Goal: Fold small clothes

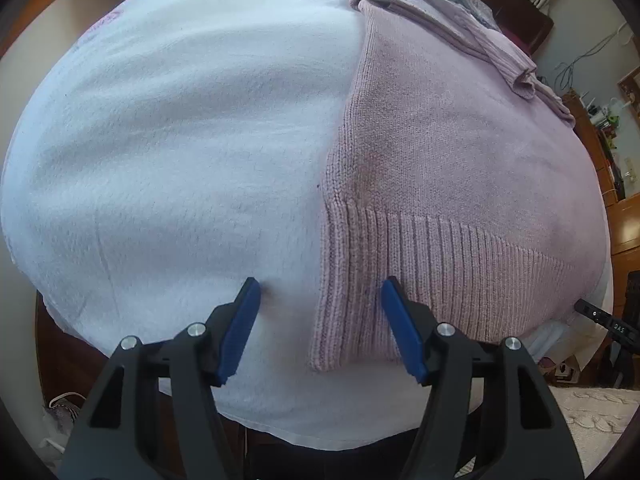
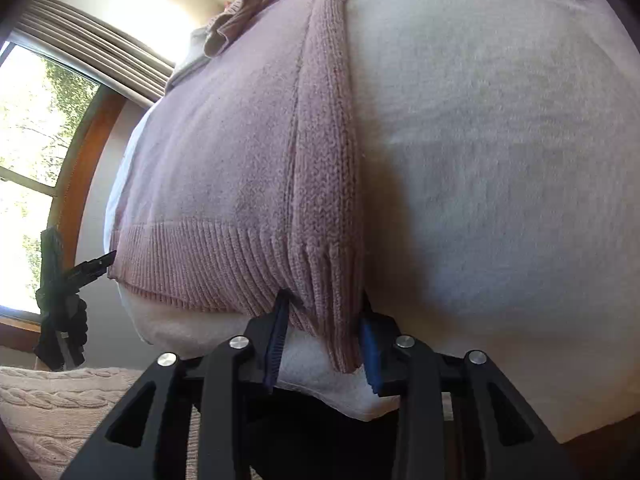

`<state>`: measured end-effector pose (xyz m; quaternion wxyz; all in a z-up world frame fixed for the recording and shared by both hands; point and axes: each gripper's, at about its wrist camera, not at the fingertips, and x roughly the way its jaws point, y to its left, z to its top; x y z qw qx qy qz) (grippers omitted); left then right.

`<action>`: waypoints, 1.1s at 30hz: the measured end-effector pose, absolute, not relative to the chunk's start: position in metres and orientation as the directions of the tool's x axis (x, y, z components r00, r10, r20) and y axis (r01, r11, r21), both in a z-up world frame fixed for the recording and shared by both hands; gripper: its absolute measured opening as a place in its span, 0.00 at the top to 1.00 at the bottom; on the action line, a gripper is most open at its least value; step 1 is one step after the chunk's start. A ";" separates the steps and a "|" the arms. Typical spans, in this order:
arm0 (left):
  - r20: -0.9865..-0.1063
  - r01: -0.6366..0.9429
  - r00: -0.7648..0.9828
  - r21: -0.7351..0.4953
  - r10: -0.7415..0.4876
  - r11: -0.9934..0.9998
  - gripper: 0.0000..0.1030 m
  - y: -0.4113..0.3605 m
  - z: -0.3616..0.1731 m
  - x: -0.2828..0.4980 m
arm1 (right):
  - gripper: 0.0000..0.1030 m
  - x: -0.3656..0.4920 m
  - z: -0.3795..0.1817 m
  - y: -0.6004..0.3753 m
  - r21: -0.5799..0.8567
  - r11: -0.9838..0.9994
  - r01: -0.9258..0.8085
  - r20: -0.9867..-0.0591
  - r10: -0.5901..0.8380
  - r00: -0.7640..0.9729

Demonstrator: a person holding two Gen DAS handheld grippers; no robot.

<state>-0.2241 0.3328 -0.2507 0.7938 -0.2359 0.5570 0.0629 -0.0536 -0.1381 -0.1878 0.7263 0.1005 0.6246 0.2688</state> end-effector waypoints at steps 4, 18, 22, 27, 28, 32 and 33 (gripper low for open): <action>-0.904 -0.360 0.379 -0.339 -0.195 0.869 0.52 0.331 -0.250 -0.224 | 0.75 -0.054 -0.191 -0.137 0.505 0.825 -0.254 -0.842 0.535 0.064; -0.696 -0.297 0.547 -0.681 -0.465 0.669 0.92 0.346 -0.225 -0.245 | 0.91 -0.055 -0.162 -0.159 0.735 0.640 -0.225 -0.649 0.760 0.042; -0.644 -0.255 0.607 -0.712 -0.465 0.654 0.92 0.349 -0.202 -0.240 | 0.91 -0.049 -0.143 -0.171 0.806 0.558 -0.200 -0.550 0.829 0.095; -0.604 -0.220 0.666 -0.720 -0.438 0.658 0.92 0.358 -0.185 -0.222 | 0.91 -0.027 -0.119 -0.175 0.824 0.527 -0.206 -0.504 0.850 0.155; -0.599 -0.215 0.675 -0.718 -0.431 0.662 0.92 0.361 -0.183 -0.218 | 0.91 -0.021 -0.115 -0.174 0.816 0.538 -0.211 -0.513 0.842 0.165; -0.570 -0.206 0.712 -0.727 -0.410 0.655 0.92 0.373 -0.184 -0.189 | 0.91 0.011 -0.104 -0.169 0.805 0.553 -0.213 -0.520 0.832 0.196; -0.562 -0.203 0.720 -0.731 -0.406 0.652 0.92 0.377 -0.185 -0.181 | 0.91 0.020 -0.103 -0.167 0.799 0.561 -0.216 -0.526 0.827 0.201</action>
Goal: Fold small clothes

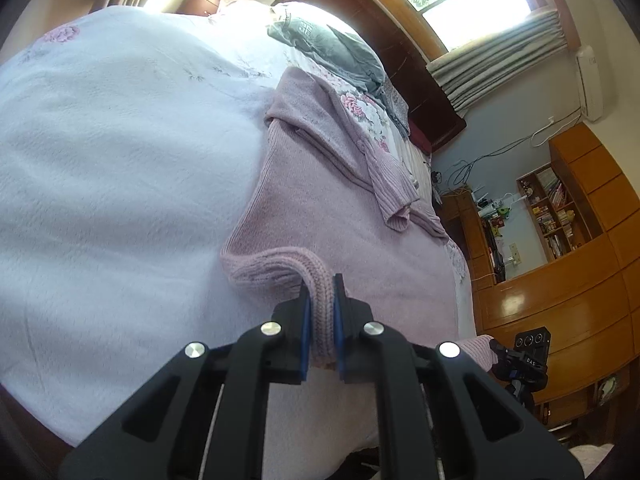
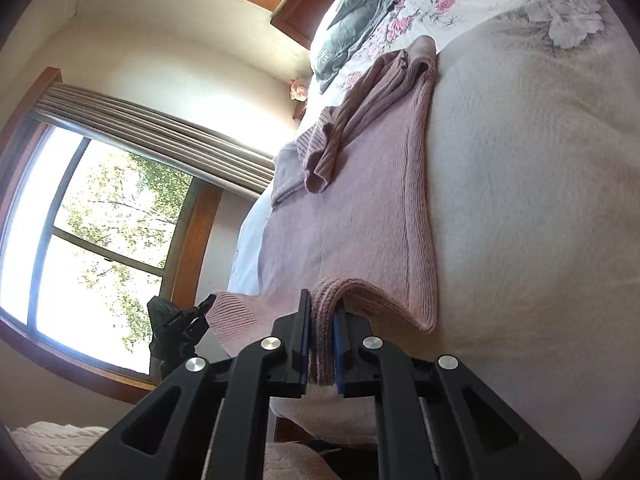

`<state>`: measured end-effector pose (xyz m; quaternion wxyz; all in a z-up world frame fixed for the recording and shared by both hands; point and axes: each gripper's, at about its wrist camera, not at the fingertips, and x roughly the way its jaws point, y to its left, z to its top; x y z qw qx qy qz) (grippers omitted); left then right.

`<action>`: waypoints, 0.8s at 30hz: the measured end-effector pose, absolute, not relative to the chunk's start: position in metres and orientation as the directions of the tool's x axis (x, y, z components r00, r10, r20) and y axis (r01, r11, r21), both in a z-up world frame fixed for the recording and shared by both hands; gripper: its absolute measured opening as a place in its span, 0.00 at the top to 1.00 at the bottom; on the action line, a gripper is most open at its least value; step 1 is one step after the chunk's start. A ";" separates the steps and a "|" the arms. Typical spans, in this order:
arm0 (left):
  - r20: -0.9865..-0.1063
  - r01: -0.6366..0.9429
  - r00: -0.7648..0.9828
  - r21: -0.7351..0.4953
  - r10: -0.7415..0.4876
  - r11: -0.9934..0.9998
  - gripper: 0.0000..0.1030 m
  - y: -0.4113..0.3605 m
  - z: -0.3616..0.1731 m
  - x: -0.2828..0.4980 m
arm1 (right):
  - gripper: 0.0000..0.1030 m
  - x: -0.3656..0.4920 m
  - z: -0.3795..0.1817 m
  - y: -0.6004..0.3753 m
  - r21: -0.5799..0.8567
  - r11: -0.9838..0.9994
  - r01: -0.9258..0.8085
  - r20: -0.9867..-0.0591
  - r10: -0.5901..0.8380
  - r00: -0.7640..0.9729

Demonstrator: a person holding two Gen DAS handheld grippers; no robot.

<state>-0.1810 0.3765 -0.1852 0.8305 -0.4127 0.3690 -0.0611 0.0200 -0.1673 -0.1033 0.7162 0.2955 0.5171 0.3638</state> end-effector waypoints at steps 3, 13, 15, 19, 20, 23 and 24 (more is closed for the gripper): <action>-0.568 -0.206 0.728 -0.716 -0.384 0.667 0.92 0.386 -0.189 -0.154 | 0.91 0.048 -0.108 -0.168 0.797 0.572 -0.194 -0.538 0.818 0.204; -0.633 -0.292 0.694 -0.683 -0.343 0.670 0.92 0.405 -0.220 -0.093 | 0.91 0.122 -0.142 -0.160 0.788 0.608 -0.099 -0.585 0.789 0.188; -0.636 -0.306 0.686 -0.693 -0.353 0.653 0.90 0.408 -0.226 -0.086 | 0.91 0.131 -0.150 -0.160 0.793 0.604 -0.078 -0.585 0.792 0.177; -0.628 -0.331 0.674 -0.728 -0.389 0.600 0.86 0.418 -0.233 -0.079 | 0.91 0.139 -0.156 -0.160 0.805 0.591 -0.051 -0.579 0.801 0.151; -0.618 -0.334 0.676 -0.743 -0.403 0.580 0.84 0.421 -0.233 -0.079 | 0.87 0.141 -0.155 -0.160 0.808 0.587 -0.049 -0.575 0.805 0.144; -0.603 -0.341 0.701 -0.752 -0.381 0.564 0.61 0.431 -0.226 -0.085 | 0.77 0.140 -0.151 -0.164 0.822 0.568 -0.042 -0.558 0.817 0.147; -0.598 -0.343 0.714 -0.752 -0.364 0.563 0.53 0.435 -0.222 -0.089 | 0.75 0.139 -0.148 -0.164 0.818 0.573 -0.052 -0.561 0.813 0.154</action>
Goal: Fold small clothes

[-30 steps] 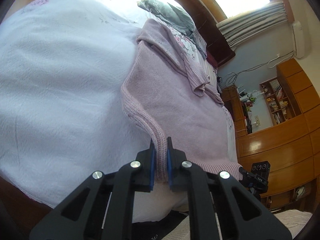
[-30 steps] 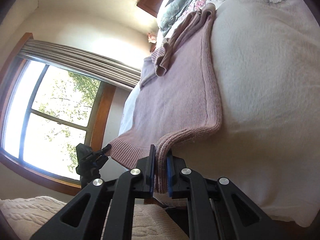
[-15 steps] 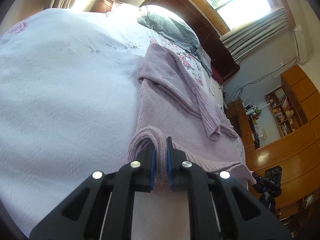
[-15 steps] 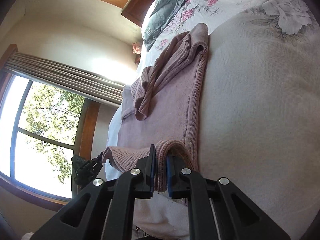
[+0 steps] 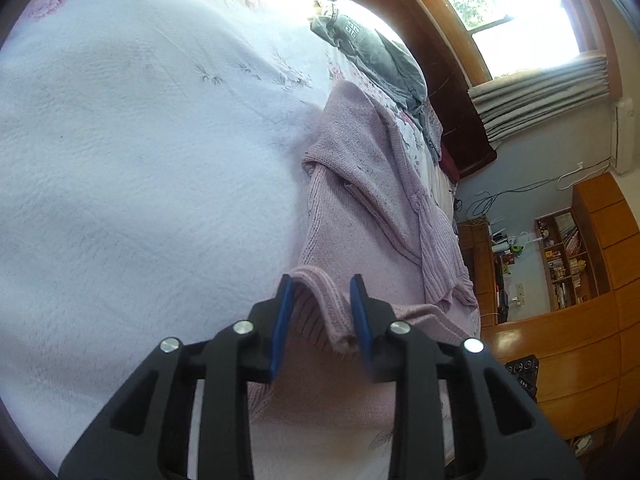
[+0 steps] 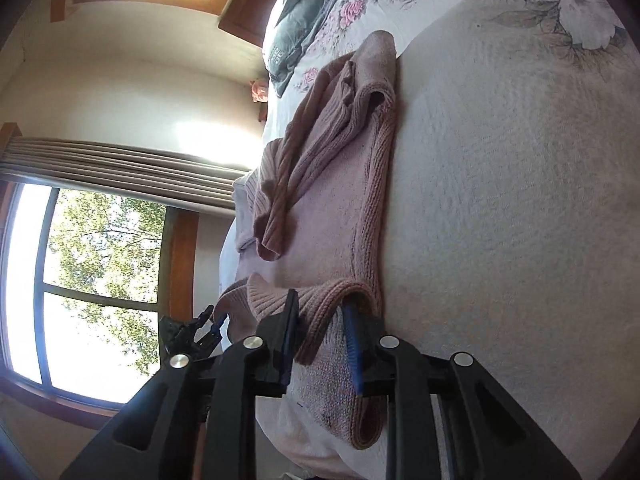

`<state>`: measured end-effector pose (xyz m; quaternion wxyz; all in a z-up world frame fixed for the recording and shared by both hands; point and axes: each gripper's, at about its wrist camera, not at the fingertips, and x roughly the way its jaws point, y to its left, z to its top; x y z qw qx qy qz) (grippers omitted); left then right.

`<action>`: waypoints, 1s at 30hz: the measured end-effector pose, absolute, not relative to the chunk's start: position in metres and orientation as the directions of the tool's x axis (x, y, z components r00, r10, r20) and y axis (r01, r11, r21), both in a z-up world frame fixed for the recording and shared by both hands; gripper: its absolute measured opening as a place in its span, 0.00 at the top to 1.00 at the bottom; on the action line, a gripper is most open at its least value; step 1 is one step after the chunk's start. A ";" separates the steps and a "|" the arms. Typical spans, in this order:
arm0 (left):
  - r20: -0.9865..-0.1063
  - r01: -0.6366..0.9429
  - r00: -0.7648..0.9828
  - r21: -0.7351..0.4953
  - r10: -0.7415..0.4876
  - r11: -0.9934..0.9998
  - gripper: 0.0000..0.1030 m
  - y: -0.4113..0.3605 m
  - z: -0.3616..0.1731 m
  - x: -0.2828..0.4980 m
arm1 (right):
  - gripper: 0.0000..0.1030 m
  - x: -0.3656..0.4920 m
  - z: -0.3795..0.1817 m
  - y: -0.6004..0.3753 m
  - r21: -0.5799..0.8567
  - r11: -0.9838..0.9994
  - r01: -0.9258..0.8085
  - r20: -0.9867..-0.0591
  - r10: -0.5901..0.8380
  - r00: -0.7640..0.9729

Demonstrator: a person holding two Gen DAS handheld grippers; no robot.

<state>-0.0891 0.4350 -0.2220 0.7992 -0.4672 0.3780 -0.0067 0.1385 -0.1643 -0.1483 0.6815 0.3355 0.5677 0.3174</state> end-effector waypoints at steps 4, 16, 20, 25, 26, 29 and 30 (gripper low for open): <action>-0.591 -0.335 0.732 -0.745 -0.338 0.577 0.54 0.443 -0.210 -0.100 | 0.42 0.134 -0.130 -0.171 0.745 0.662 -0.082 -0.632 0.740 0.230; -0.749 -0.214 0.608 -0.475 -0.264 0.854 0.51 0.388 -0.202 -0.044 | 0.42 0.124 -0.115 -0.152 0.668 0.721 -0.183 -0.682 0.692 0.237; -0.786 -0.190 0.576 -0.396 -0.225 0.899 0.48 0.373 -0.206 -0.024 | 0.42 0.121 -0.113 -0.143 0.625 0.750 -0.217 -0.713 0.662 0.232; -0.820 -0.173 0.541 -0.328 -0.189 0.929 0.66 0.362 -0.211 -0.010 | 0.42 0.127 -0.107 -0.128 0.562 0.779 -0.279 -0.746 0.623 0.235; -0.823 -0.169 0.536 -0.322 -0.187 0.931 0.75 0.361 -0.211 -0.009 | 0.42 0.129 -0.105 -0.123 0.528 0.795 -0.299 -0.764 0.599 0.242; -0.799 -0.141 0.560 -0.353 -0.219 0.925 0.89 0.359 -0.205 -0.014 | 0.41 0.138 -0.106 -0.110 0.434 0.832 -0.345 -0.809 0.529 0.258; -0.788 -0.131 0.572 -0.361 -0.227 0.923 0.90 0.358 -0.201 -0.016 | 0.41 0.141 -0.106 -0.106 0.426 0.831 -0.358 -0.811 0.526 0.256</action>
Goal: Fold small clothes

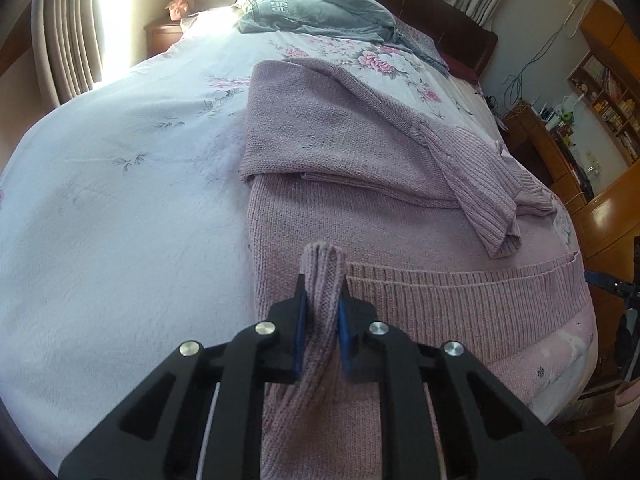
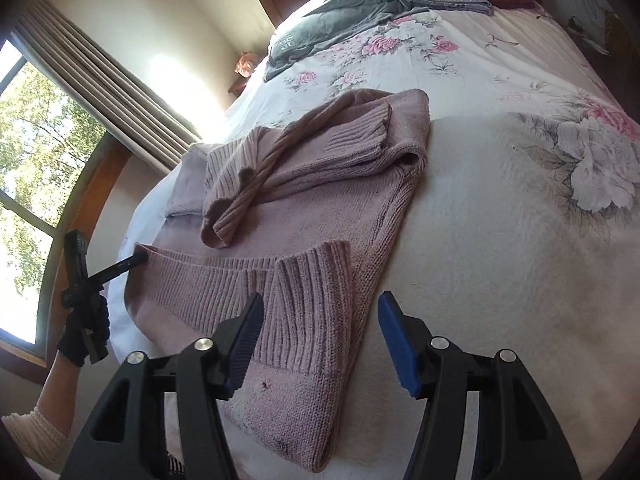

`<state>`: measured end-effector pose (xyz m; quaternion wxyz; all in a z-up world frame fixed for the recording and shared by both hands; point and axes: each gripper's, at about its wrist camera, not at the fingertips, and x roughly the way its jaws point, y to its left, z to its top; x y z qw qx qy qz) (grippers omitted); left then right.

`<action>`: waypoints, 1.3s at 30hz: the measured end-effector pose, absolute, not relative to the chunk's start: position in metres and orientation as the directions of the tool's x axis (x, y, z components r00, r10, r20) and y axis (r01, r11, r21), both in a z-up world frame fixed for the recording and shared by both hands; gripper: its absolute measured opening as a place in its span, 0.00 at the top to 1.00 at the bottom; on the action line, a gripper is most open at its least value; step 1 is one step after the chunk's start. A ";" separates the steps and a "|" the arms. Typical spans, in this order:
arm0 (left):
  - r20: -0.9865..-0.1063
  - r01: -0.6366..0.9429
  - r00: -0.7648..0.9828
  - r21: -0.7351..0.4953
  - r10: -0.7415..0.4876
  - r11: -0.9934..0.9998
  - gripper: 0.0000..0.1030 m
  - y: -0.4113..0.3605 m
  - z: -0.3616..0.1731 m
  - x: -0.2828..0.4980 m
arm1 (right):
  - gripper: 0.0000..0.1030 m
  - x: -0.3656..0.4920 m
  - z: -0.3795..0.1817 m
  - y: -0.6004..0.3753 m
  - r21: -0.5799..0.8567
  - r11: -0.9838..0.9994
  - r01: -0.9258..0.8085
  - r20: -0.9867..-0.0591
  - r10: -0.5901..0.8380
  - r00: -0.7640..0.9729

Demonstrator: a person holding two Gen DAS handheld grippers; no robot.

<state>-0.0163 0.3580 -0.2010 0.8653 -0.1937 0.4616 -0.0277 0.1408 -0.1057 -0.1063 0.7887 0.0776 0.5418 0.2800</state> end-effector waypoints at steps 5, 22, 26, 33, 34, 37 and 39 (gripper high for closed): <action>-0.759 -0.090 0.604 -0.369 -0.244 0.925 0.90 0.356 -0.189 -0.027 | 0.43 0.152 -0.113 -0.082 0.367 0.827 -0.426 -0.832 0.496 0.248; -0.730 -0.044 0.625 -0.386 -0.276 0.921 0.92 0.343 -0.190 -0.035 | 0.90 0.126 -0.095 -0.076 0.309 0.778 -0.547 -0.821 0.508 0.260; -0.649 0.002 0.691 -0.439 -0.319 0.898 0.92 0.349 -0.161 -0.061 | 0.91 0.108 -0.065 -0.097 0.406 0.745 -0.529 -0.731 0.612 0.301; -0.489 0.059 0.804 -0.500 -0.338 0.864 0.92 0.367 -0.103 -0.071 | 0.91 0.110 -0.016 -0.124 0.520 0.690 -0.503 -0.595 0.716 0.366; -0.461 0.067 0.818 -0.518 -0.344 0.853 0.92 0.372 -0.096 -0.066 | 0.91 0.115 -0.009 -0.125 0.527 0.684 -0.505 -0.580 0.724 0.375; -0.413 0.080 0.843 -0.537 -0.344 0.840 0.92 0.381 -0.079 -0.041 | 0.91 0.137 0.010 -0.122 0.520 0.681 -0.515 -0.555 0.728 0.402; -0.405 0.081 0.853 -0.521 -0.330 0.849 0.92 0.383 -0.073 -0.017 | 0.91 0.157 0.019 -0.117 0.498 0.695 -0.519 -0.560 0.714 0.420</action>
